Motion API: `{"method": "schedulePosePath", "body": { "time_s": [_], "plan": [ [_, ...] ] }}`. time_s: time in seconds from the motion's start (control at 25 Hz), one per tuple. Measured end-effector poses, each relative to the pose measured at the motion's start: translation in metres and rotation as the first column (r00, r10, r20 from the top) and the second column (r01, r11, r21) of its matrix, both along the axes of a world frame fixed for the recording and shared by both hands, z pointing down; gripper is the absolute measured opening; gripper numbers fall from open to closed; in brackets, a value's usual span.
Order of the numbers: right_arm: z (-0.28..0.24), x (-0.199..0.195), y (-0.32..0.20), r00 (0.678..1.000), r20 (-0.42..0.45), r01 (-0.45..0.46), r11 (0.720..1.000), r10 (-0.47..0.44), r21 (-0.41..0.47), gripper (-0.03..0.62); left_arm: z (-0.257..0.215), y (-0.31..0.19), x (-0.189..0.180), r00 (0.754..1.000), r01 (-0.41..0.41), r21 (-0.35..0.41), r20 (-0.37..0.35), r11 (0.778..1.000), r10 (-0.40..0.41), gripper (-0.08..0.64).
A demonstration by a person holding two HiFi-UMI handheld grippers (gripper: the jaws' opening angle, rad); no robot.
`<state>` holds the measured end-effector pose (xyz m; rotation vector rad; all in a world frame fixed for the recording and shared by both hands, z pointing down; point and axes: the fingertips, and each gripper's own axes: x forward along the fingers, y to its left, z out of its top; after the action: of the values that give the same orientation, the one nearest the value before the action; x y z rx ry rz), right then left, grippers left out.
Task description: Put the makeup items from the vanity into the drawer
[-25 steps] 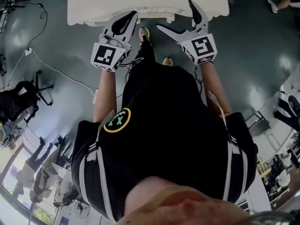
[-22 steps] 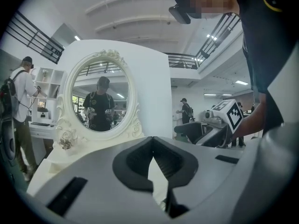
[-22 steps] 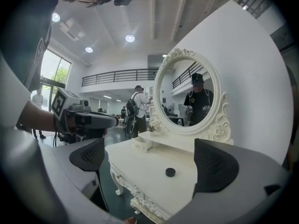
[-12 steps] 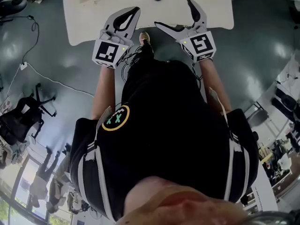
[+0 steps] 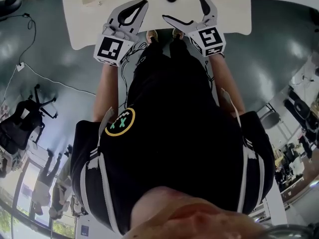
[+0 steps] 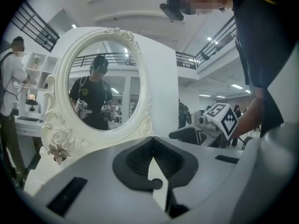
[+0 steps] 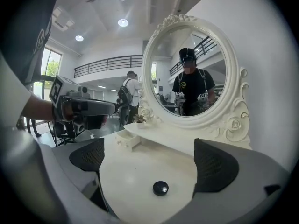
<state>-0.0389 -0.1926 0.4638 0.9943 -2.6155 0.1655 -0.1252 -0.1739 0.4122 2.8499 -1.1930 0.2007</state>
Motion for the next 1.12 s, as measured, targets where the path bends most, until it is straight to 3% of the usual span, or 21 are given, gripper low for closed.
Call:
{"method": "schedulePosePath", "body": {
  "time_s": [0.28, 0.68, 0.96, 1.12],
  "plan": [
    [0.052, -0.001, -0.030, 0.999, -0.030, 0.036, 0.998, -0.037, -0.041, 0.598, 0.001, -0.012, 0.009, 0.998, 0.055, -0.016, 0.005, 0.998, -0.055, 0.018],
    [0.170, 0.002, -0.068, 0.987, -0.159, -0.002, 0.978, -0.032, -0.209, 0.597, -0.002, -0.020, 0.014, 0.995, 0.092, -0.022, 0.029, 0.995, -0.092, 0.018],
    [0.206, -0.003, -0.071, 0.974, -0.220, -0.021, 0.957, -0.045, -0.289, 0.597, -0.002, -0.021, 0.011, 0.994, 0.109, -0.026, 0.028, 0.994, -0.109, 0.018],
    [0.217, -0.005, -0.069, 0.959, -0.276, -0.014, 0.957, -0.070, -0.290, 0.595, -0.001, -0.022, 0.010, 0.994, 0.106, -0.025, 0.030, 0.994, -0.105, 0.018]
  ]
}}
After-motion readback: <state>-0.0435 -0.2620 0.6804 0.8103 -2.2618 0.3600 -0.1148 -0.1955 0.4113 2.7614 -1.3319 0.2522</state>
